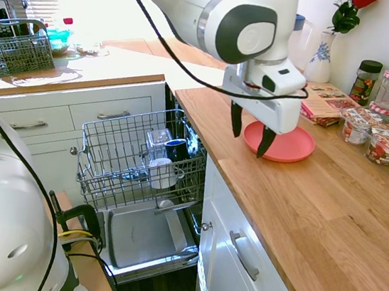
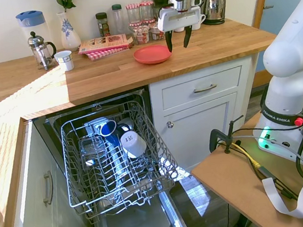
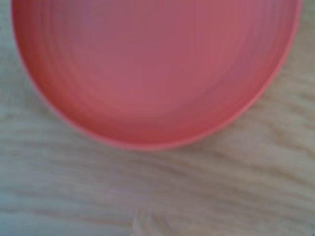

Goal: Put the plate in the dishwasher

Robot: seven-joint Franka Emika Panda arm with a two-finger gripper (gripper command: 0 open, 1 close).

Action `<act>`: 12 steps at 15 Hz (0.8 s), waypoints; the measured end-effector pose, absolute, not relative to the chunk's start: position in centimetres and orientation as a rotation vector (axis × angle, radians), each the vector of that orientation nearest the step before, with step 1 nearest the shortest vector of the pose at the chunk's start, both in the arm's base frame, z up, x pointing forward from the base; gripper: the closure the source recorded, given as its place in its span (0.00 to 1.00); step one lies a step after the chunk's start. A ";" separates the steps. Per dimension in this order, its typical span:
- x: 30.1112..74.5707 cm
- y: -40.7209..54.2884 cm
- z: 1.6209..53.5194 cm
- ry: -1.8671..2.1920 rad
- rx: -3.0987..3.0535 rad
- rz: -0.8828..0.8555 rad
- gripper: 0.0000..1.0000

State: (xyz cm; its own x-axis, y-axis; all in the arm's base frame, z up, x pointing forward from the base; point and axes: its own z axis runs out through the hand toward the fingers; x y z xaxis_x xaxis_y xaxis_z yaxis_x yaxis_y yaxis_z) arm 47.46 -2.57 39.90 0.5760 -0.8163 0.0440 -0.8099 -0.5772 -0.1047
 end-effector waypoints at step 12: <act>54.0 -8.5 33.2 1.408 -2.341 -0.223 1.00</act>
